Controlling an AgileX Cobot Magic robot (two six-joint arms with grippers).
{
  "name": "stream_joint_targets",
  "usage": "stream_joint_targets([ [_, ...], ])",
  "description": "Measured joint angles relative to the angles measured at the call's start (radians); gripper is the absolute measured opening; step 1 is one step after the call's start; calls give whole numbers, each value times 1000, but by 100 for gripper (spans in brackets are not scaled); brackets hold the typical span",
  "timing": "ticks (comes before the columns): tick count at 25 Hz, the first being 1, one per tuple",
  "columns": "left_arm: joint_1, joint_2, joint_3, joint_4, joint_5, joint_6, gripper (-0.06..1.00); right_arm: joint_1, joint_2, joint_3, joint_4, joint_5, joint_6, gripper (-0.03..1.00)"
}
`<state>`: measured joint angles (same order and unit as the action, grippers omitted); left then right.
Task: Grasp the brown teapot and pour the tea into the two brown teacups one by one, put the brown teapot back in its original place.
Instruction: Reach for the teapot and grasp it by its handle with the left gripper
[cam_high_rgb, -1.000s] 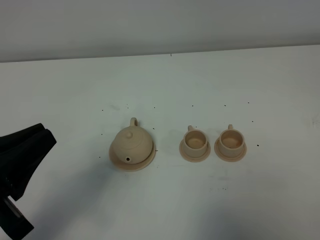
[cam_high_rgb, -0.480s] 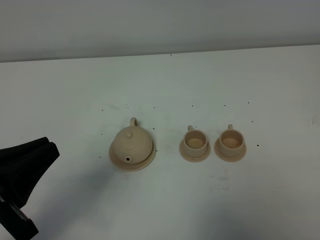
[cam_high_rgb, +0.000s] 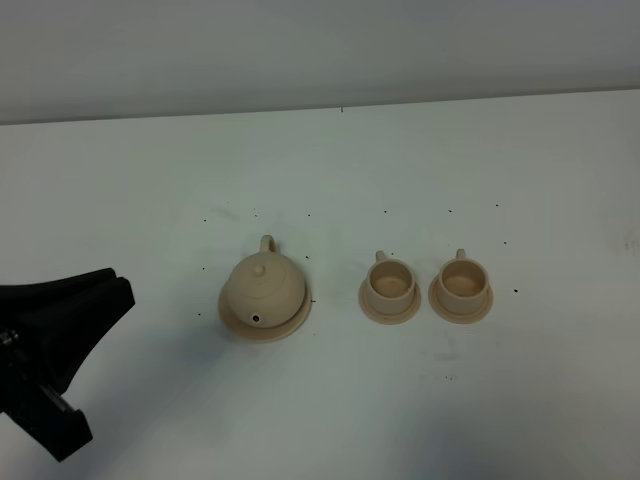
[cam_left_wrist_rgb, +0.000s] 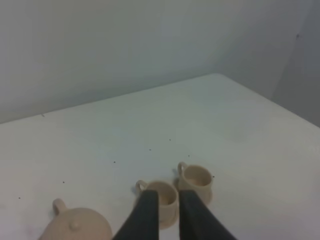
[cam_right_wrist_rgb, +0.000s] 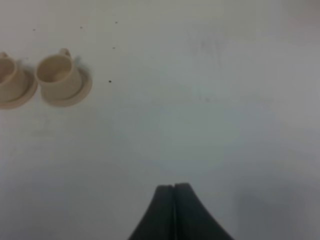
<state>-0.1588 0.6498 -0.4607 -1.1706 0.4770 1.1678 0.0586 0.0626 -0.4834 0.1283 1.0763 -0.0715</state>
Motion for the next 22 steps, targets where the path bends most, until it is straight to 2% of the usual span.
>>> stream_joint_targets([
  [2, 0, 79, -84, 56, 68, -8, 12, 0, 0, 0, 8, 0, -1, -1],
  [5, 0, 229, -259, 189, 194, -66, 12, 0, 0, 0, 11, 0, -1, 0],
  [10, 0, 505, -592, 485, 392, -148, 12, 0, 0, 0, 11, 0, -1, 0],
  [13, 0, 645, -756, 620, 439, -148, 12, 0, 0, 0, 11, -1, -1, 1],
  [17, 0, 801, -894, 713, 447, -43, 12, 0, 0, 0, 12, -1, -1, 1],
  [22, 0, 965, -948, 766, 435, 28, 12, 0, 0, 0, 12, -1, -1, 2],
])
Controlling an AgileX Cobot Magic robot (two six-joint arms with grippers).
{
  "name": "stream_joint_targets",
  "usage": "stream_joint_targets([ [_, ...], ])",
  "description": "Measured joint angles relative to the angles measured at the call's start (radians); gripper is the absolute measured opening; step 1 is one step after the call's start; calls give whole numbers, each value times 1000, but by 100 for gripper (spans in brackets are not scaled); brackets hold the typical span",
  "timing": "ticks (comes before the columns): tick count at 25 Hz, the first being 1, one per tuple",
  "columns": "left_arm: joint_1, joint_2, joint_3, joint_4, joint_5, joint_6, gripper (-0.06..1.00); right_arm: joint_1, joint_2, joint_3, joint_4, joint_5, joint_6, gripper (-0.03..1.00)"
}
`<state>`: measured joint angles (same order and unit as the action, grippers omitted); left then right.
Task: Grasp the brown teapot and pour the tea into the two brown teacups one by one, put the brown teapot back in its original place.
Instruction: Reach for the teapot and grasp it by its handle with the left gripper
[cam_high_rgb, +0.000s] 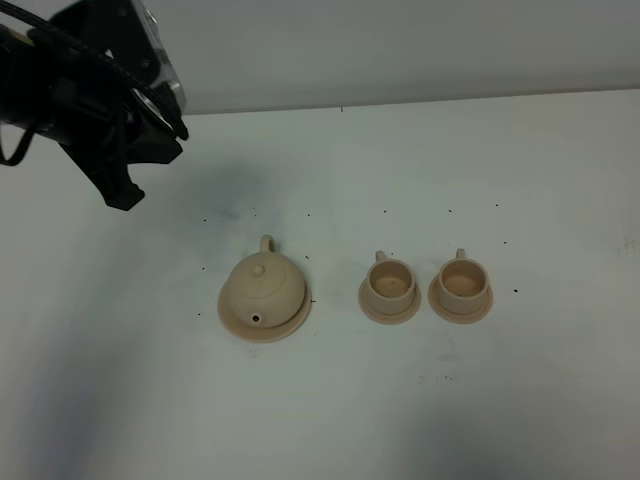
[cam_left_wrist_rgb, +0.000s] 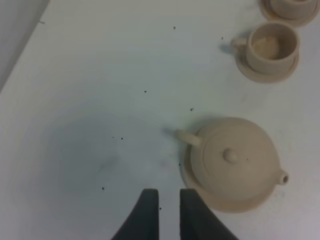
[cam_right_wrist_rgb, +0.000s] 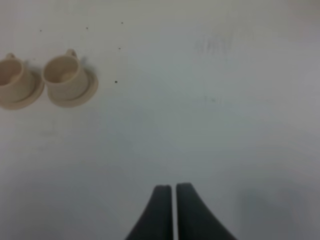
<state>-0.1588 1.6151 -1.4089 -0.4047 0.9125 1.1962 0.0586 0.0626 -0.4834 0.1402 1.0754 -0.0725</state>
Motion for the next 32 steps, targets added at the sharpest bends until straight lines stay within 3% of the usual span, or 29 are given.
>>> stream_joint_targets([
  [8, -9, 199, -3, 14, -208, 23, 12, 0, 0, 0, 0, 0, 0, 3],
  [15, -148, 280, -6, 31, -368, 30, 10, 0, 0, 0, 0, 0, 0, 3],
  [21, -229, 348, -83, 83, -377, 37, -1, 0, 0, 0, 0, 0, 0, 3],
  [32, -258, 467, -114, 204, -343, -24, -1, 0, 0, 0, 1, 0, 0, 4],
])
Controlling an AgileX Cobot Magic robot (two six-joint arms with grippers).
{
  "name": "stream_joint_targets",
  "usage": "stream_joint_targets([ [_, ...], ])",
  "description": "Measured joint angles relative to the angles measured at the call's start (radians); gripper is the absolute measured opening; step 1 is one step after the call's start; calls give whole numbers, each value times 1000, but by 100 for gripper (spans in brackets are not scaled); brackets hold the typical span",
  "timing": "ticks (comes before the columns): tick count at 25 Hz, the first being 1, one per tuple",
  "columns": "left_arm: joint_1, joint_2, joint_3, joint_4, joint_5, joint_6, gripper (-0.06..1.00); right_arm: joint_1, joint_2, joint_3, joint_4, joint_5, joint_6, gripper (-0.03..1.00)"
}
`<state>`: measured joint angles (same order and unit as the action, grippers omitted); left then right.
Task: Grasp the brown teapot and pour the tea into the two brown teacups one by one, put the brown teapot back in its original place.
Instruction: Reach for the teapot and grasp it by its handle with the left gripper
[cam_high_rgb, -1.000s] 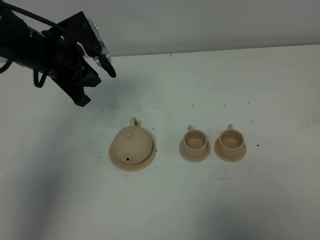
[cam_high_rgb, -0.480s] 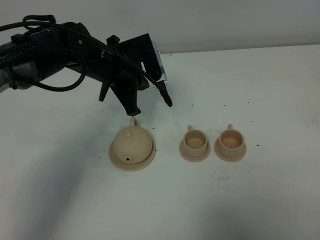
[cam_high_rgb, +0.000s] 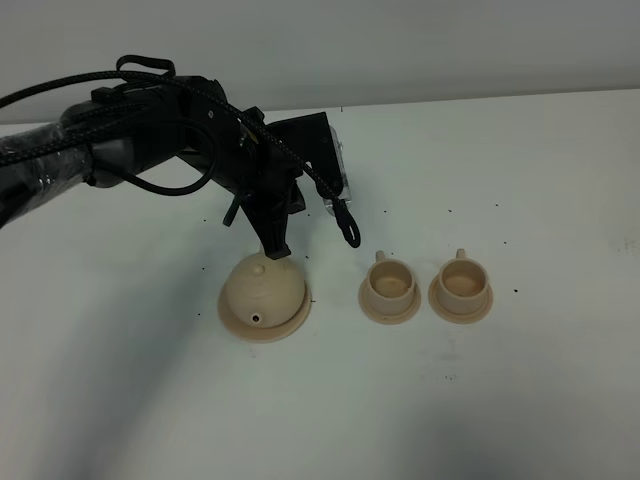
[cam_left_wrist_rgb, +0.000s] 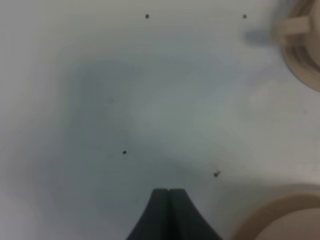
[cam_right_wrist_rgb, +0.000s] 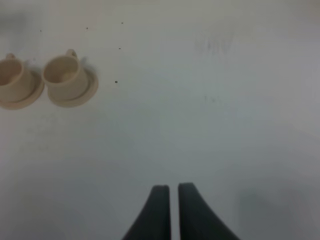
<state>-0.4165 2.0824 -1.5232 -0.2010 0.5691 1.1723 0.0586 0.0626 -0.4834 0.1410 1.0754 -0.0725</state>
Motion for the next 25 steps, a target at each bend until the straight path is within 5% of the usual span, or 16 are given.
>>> stream_joint_targets([
  [25, 0, 93, -9, 9, -20, -3, -1, 0, 0, 0, 0, -1, 0, 8],
])
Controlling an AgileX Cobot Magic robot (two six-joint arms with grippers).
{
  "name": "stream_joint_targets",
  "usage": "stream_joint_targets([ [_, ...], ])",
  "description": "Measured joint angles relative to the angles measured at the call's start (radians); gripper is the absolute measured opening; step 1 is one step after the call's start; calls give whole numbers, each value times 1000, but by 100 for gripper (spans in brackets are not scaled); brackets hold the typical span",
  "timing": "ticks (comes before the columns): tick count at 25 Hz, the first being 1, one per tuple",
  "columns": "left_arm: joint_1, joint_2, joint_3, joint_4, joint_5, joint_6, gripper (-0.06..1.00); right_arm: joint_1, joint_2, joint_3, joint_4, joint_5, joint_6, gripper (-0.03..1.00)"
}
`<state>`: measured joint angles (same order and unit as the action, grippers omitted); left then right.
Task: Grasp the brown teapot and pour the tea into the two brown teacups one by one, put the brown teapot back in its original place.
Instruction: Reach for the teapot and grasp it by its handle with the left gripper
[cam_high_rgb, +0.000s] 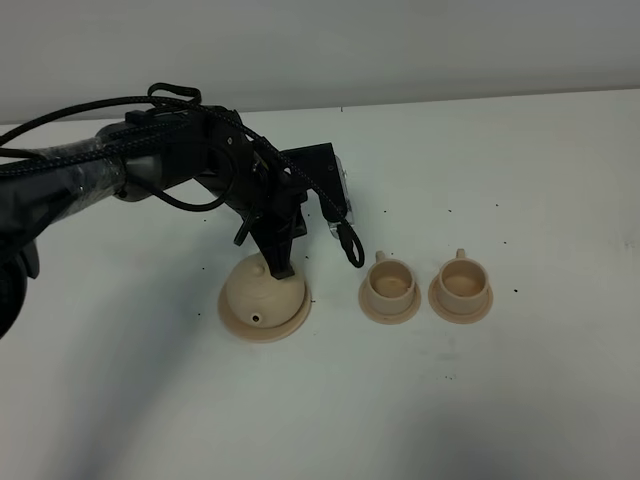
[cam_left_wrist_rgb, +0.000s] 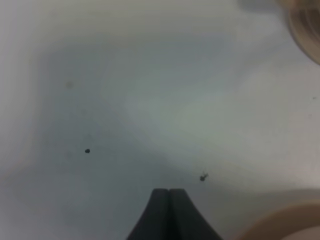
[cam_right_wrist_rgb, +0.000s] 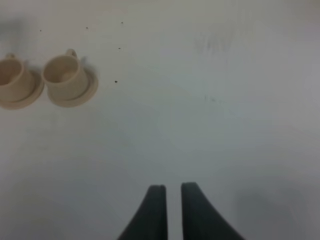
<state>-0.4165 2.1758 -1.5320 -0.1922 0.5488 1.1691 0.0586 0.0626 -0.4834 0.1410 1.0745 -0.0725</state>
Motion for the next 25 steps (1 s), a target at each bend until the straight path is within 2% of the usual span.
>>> stream_joint_targets([
  [6, 0, 0, 0, 6, 43, 0, -1, 0, 0, 0, 0, 0, 0, 8],
  [22, 0, 0, 0, 40, 51, 0, -1, 0, 0, 0, 0, 0, 0, 10],
  [25, 0, 0, 0, 60, 61, -24, -1, 0, 0, 0, 0, 0, 0, 11],
])
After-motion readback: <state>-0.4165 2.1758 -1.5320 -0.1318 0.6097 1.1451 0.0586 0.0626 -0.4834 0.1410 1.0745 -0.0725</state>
